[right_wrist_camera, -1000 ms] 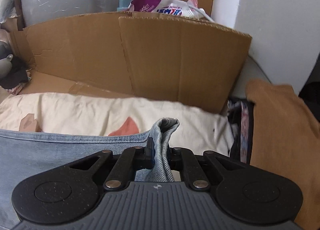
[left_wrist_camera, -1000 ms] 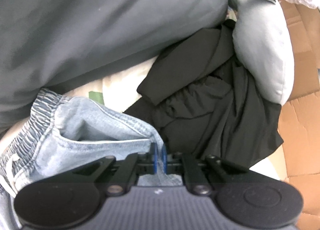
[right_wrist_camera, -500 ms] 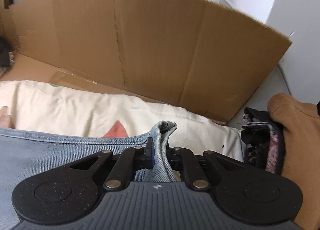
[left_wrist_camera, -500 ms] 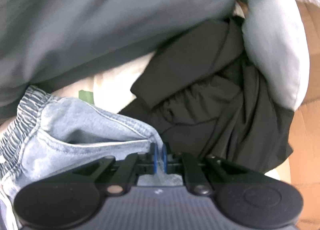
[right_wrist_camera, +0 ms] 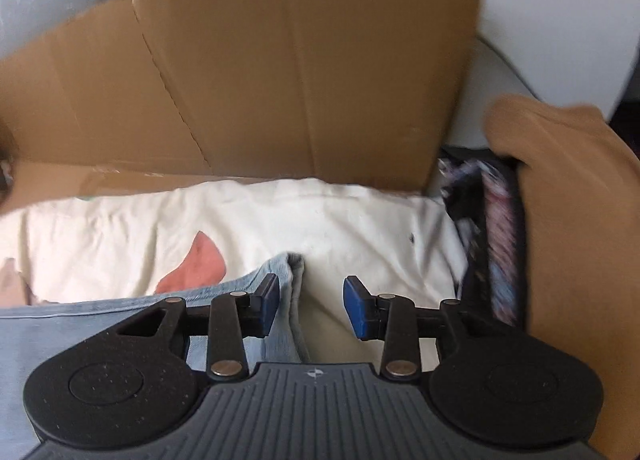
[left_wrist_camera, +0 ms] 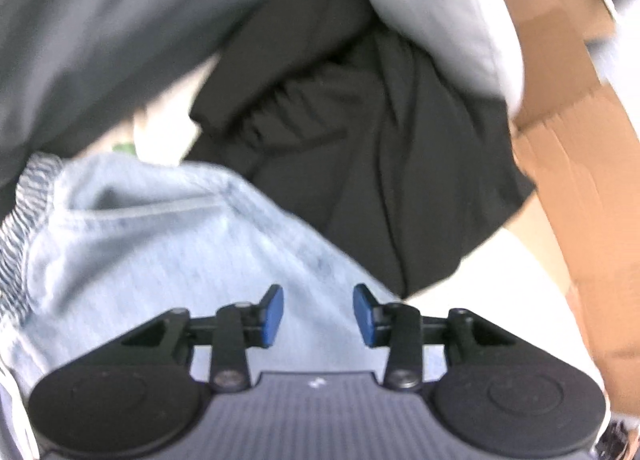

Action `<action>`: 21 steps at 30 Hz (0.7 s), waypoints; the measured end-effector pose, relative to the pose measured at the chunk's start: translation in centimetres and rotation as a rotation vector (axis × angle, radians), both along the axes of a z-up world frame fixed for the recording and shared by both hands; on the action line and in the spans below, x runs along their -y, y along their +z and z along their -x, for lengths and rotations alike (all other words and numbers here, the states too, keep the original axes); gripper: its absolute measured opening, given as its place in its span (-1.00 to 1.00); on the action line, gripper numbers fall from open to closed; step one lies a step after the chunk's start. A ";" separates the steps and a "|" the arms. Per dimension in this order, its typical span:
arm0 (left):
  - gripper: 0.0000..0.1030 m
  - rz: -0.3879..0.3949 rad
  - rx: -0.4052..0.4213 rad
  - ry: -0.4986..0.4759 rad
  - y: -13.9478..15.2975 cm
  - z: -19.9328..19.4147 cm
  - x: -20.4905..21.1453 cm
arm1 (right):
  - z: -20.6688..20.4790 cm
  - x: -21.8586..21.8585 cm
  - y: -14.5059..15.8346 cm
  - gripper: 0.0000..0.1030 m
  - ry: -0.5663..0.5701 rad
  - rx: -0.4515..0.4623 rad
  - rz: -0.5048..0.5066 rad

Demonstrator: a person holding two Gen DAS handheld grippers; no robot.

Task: Fold clothes
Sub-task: 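Open both grippers and release the jeans onto the sheet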

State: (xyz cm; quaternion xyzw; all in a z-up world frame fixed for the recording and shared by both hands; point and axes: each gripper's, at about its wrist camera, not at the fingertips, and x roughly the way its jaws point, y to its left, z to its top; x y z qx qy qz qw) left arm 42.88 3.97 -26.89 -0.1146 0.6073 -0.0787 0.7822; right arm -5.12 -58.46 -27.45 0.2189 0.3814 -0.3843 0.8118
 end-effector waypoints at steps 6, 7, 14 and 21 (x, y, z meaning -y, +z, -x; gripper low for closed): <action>-0.21 -0.028 0.013 -0.105 0.2 1.7 2.0 | 3.1 -2.3 0.5 -0.17 -0.043 0.038 0.015; -0.21 -0.031 0.016 -0.119 0.3 1.9 2.3 | 3.5 -2.6 0.6 -0.17 -0.055 0.049 0.017; -0.21 -0.033 0.032 -0.190 0.2 3.8 3.3 | 5.1 -4.7 -2.0 -0.17 -0.084 0.006 -0.061; -0.21 -0.044 0.045 -0.247 0.3 7.0 2.9 | 4.8 -5.2 -4.7 -0.06 -0.136 -0.032 -0.142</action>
